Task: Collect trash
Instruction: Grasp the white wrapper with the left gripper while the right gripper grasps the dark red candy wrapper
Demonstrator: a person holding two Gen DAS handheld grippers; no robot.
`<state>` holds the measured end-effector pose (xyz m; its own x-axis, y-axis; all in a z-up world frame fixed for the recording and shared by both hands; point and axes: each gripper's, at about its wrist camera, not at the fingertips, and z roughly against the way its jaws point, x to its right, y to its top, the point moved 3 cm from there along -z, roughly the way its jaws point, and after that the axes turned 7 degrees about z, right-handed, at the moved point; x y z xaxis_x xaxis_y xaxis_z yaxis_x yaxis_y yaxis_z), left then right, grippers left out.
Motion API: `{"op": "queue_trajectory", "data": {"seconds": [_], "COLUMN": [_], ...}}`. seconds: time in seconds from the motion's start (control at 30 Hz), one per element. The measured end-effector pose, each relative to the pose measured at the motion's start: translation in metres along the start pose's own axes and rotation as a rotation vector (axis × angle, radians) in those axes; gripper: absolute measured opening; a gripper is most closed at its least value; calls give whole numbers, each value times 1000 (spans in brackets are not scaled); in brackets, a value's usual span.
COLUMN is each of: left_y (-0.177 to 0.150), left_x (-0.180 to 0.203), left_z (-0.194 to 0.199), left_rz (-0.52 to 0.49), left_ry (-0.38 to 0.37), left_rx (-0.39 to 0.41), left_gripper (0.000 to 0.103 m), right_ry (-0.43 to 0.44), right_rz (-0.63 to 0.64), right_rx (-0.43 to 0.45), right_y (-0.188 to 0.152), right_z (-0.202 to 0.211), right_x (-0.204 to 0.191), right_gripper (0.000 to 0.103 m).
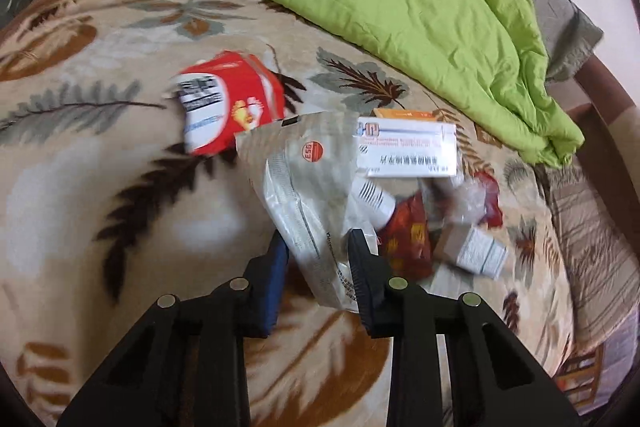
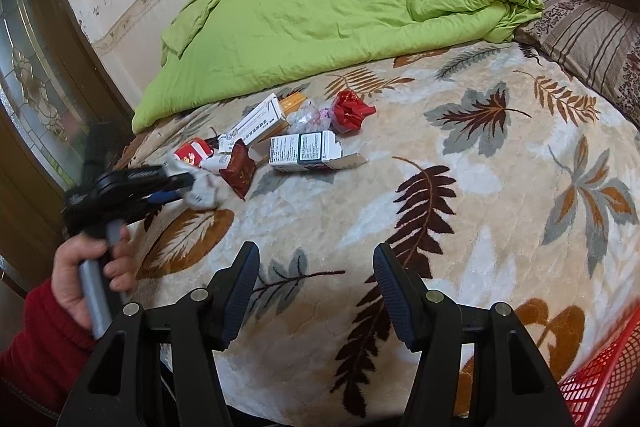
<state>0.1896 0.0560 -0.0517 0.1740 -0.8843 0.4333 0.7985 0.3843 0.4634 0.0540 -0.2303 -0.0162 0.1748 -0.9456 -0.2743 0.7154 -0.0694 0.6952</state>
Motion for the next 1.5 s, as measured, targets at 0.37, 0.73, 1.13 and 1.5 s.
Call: {"op": "queue_trajectory", "data": {"seconds": [0.37, 0.73, 1.13, 1.5], "left_y": [-40, -29, -31, -34], "left_x": [-22, -42, -22, -15], "left_z": [31, 25, 34, 45], "left_rz": [-123, -7, -100, -140], "left_ry": [65, -17, -34, -8], "left_rx": [70, 63, 126, 191], "left_gripper": [29, 28, 21, 21], "right_ry": [80, 97, 121, 153], "right_rz": [108, 28, 74, 149], "right_rx": [-55, -146, -104, -99], "right_y": [38, 94, 85, 60], "right_z": [-49, -155, -142, -101], "right_x": [-57, -95, -93, -94], "right_gripper": [59, 52, 1, 45]}}
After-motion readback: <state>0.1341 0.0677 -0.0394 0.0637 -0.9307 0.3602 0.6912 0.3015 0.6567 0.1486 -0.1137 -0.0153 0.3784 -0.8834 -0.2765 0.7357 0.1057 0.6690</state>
